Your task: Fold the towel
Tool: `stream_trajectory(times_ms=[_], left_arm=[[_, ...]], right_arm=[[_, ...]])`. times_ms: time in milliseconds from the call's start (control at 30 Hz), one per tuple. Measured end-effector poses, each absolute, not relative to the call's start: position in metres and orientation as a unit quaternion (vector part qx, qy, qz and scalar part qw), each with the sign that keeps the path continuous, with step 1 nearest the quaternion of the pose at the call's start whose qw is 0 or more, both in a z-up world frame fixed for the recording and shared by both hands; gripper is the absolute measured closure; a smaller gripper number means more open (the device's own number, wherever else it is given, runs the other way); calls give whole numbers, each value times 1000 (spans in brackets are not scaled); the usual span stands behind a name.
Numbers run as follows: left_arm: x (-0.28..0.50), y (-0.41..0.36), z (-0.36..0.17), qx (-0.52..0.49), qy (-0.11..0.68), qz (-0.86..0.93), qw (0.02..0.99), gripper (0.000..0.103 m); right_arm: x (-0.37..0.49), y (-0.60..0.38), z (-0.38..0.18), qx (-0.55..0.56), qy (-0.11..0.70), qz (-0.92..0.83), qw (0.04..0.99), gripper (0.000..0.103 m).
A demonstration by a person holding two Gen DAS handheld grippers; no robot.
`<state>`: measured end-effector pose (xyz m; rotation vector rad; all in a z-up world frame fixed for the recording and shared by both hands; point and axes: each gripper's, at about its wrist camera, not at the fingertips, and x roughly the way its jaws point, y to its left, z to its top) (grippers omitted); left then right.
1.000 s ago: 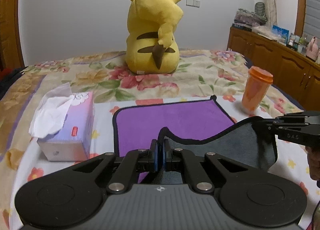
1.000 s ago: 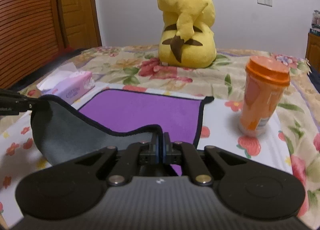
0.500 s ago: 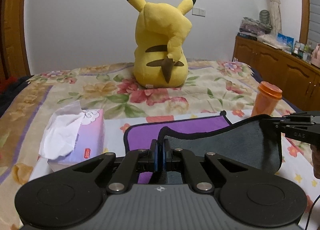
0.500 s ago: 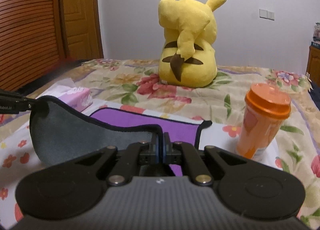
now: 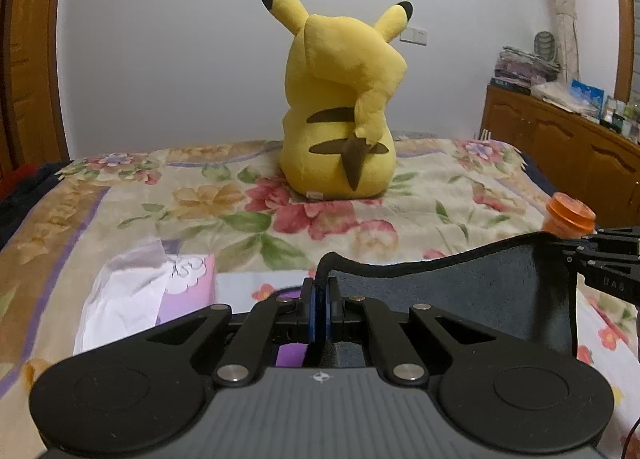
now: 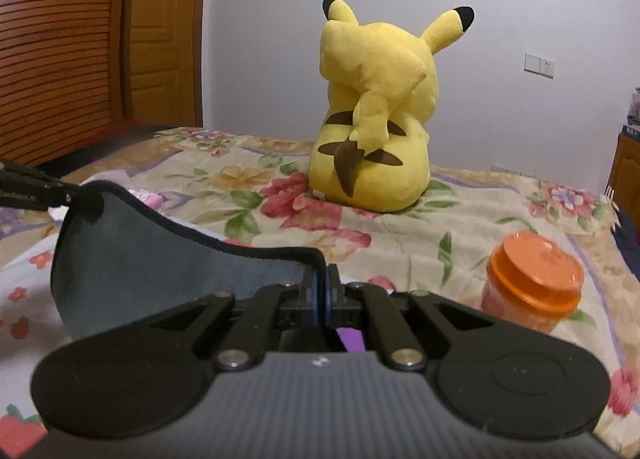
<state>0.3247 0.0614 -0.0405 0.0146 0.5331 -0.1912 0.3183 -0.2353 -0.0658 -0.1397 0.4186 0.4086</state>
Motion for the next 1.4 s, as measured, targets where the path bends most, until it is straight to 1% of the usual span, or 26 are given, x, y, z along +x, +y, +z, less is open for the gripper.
stream_trajectory(times_ms=[200,400,533,700,967,1167,1200,1233,1267,1300,1333,1367,1400], left_arm=[[345,58,-35,12,255,-88,963,95],[362,54,-41,17,255,-83,963,95],[375,53,-54,20,262,-75,962,95],[393,51,-79,42,288,-68,954,95],[405,52,-107,55,305,-58,949,95],[404,53,-113,56,309,-50,948,91],[403,53,-113,58,309,-52,948,89],[402,53,-113,57,311,-53,947,82],[401,53,-113,56,312,-54,947,72],[399,53,-113,56,311,-55,947,67],[397,52,-112,56,308,-58,948,59],[395,51,-112,55,306,-60,948,56],[393,50,-111,56,306,-62,948,54]], right_arm=[[339,-233,-63,-70,204,192,957,99],[356,-230,-67,-74,203,185,959,99],[369,-226,-80,-83,213,176,957,99],[387,-225,-101,-80,243,178,950,99],[399,-227,-127,-75,272,172,944,99],[400,-224,-133,-84,278,168,942,97],[398,-224,-132,-85,277,170,942,92],[398,-224,-132,-83,277,173,941,89],[398,-225,-131,-81,277,174,942,82],[396,-225,-130,-82,277,171,942,75],[395,-225,-129,-83,274,169,943,60],[393,-226,-128,-83,270,170,944,54],[391,-226,-127,-82,267,172,945,54]])
